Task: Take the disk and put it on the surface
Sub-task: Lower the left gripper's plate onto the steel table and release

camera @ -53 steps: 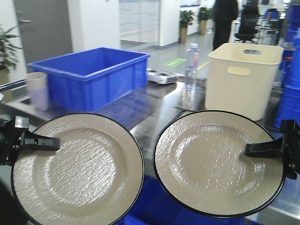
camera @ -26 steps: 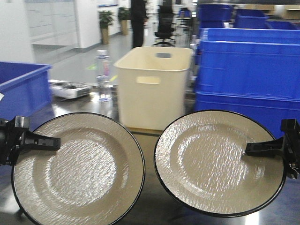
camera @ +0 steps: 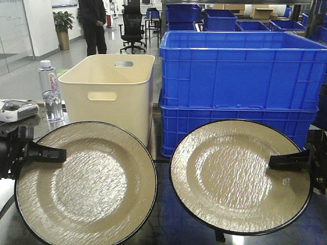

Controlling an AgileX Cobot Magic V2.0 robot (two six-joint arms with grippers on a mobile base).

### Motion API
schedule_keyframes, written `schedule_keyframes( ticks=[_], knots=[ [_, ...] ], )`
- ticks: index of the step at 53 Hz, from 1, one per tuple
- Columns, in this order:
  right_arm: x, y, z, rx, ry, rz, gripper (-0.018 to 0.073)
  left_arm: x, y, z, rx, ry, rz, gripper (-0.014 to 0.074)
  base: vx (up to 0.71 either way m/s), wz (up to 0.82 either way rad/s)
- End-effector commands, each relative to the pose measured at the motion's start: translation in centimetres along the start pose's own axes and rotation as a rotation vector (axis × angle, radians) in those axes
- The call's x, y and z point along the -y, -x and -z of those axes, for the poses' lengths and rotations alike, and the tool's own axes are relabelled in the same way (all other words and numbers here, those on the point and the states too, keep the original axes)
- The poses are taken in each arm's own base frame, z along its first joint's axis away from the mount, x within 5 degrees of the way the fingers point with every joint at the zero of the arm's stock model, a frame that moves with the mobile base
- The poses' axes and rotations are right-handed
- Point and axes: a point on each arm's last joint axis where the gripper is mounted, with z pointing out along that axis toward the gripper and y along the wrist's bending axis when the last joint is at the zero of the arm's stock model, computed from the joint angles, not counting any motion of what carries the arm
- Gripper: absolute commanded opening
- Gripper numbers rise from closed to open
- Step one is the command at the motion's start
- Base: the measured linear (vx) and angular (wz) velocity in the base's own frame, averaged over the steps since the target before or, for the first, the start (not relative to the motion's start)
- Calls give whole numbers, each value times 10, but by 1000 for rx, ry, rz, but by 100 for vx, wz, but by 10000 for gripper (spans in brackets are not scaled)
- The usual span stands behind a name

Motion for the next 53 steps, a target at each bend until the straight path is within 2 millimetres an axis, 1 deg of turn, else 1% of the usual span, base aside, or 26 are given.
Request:
schedule_keyframes(
  ticks=[1,48,53],
  knots=[
    [-29,6,11,73,134,-1,-9,30,10,14,104,-114,7,-1,2,-6],
    [-30,7,11,84,145,-10,-9,31,9,14,88,-132,9,-1,0,0],
    [-31,8,12,100,156,-18,-9,31,8,10,78,-134,-17,-1,0,0]
  ],
)
